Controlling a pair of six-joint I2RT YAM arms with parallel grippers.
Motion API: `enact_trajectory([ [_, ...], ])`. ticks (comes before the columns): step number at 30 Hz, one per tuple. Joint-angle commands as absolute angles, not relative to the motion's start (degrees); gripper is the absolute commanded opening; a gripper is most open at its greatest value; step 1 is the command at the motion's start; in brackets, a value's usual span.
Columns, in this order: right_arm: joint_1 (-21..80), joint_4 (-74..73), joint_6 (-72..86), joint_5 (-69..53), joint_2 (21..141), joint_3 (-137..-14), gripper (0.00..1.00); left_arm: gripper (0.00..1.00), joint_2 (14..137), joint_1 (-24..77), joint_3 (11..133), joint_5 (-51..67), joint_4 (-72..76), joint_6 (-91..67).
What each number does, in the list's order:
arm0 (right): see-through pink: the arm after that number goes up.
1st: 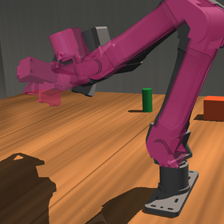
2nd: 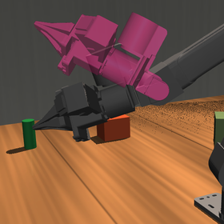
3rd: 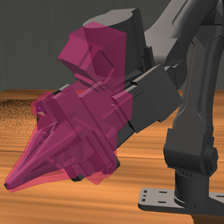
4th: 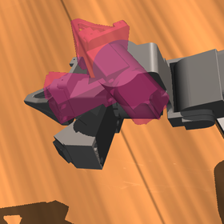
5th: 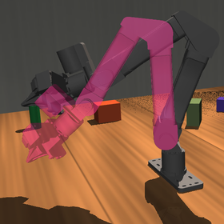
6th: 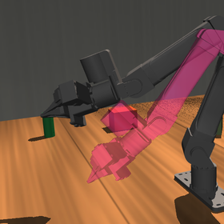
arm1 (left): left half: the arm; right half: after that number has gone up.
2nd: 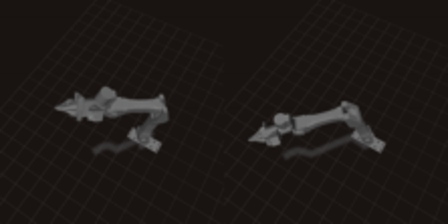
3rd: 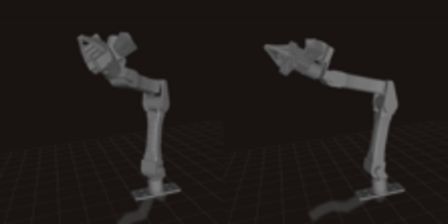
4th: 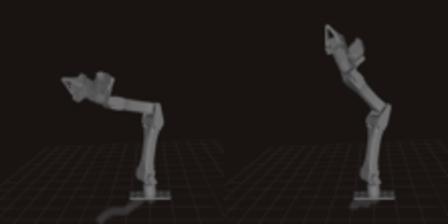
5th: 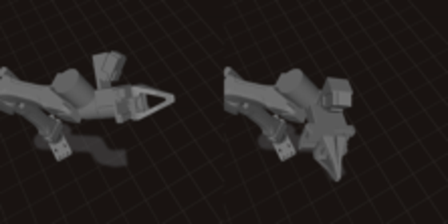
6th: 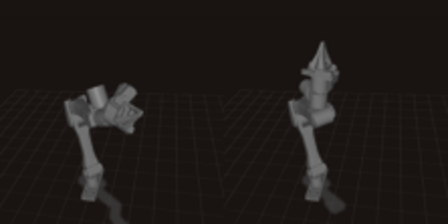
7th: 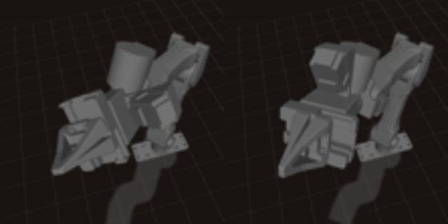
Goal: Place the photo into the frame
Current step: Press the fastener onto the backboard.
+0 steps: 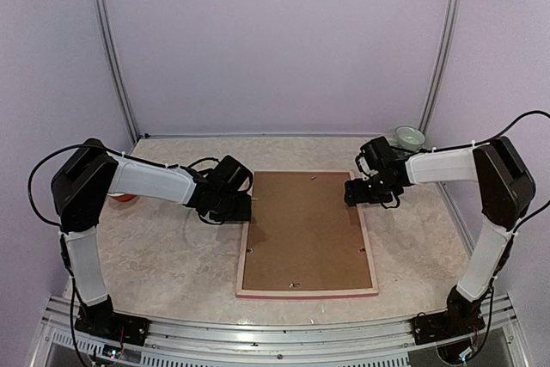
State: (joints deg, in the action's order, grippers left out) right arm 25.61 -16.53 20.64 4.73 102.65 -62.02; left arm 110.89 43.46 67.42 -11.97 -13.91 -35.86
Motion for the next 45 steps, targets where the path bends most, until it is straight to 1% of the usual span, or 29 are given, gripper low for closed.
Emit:
enact_trajectory([
  [1, 23.18, -15.82, 20.57, 3.6, 103.71, -64.07, 0.85, 0.55, 109.52, 43.33, 66.3, -12.49, -12.1, -35.75],
  [12, 21.71, -15.21, 18.99, 0.12, 108.58, -67.79, 0.67, 0.52, 109.7, 43.42, 65.41, -12.46, -11.86, -36.43],
  [26, 21.71, -14.01, 19.78, -4.16, 110.26, -67.35, 0.63, 0.49, 110.29, 43.42, 64.76, -12.2, -11.47, -36.91],
  [30, 21.71, -14.15, 19.95, -4.3, 111.02, -67.52, 0.6, 0.49, 110.42, 43.42, 64.75, -12.17, -11.47, -36.91],
  [41, 21.71, -14.11, 20.45, -2.77, 111.12, -66.47, 0.44, 0.48, 110.23, 43.41, 64.45, -12.39, -11.28, -36.87],
  [44, 21.71, -13.86, 20.79, -3.05, 111.06, -65.99, 0.31, 0.48, 110.17, 43.4, 64.2, -12.46, -11.33, -36.91],
  [45, 21.71, -13.78, 20.89, -3.15, 111.01, -65.9, 0.29, 0.48, 110.07, 43.34, 64.2, -12.48, -11.34, -36.9],
])
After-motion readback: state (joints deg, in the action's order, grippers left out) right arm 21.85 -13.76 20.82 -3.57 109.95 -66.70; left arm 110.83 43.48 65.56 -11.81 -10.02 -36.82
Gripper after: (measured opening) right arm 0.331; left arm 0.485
